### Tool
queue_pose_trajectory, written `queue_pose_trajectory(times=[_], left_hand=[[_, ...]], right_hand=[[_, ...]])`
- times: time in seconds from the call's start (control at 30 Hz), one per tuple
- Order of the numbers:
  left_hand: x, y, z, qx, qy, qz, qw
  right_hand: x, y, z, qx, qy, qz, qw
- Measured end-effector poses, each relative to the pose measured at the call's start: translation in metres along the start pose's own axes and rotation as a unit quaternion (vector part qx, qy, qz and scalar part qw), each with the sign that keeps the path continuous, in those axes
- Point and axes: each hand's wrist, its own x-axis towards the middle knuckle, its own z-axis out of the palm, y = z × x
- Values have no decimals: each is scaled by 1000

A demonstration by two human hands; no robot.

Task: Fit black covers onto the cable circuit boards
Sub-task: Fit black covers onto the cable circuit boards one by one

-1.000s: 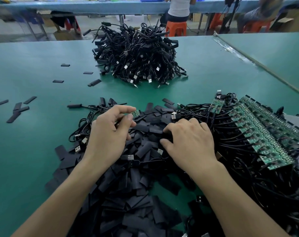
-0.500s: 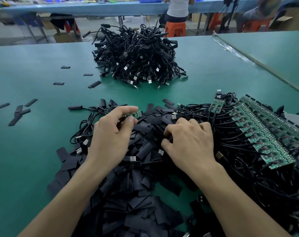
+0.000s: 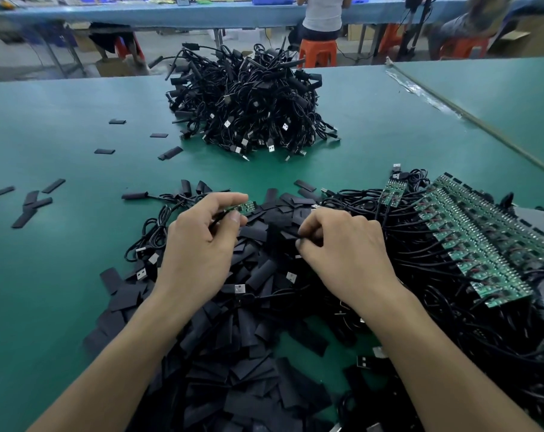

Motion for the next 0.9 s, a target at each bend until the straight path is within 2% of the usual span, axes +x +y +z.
queue_pose_trajectory(times=[0.13,0.3,0.57,0.7,0.9], left_hand=[[0,0,-1,-1,-1,1,1000],[0,1,0,-6,-5,1,1000],[-2,2,0,-4,0,-1,1000],[-2,1,0,-10,-2,-4,1000],[-2,5,-1,-27,-17,17,999]], right_hand=[[-3,1,8,-147,-49,-22,988],[-4,-1,8,-170,-49,-41,983],[-3,-3,7,-78,-34,-41,996],[-1,-2,3,16,-36,-8,999],[4,-2,-12,136,-59,-7,989]])
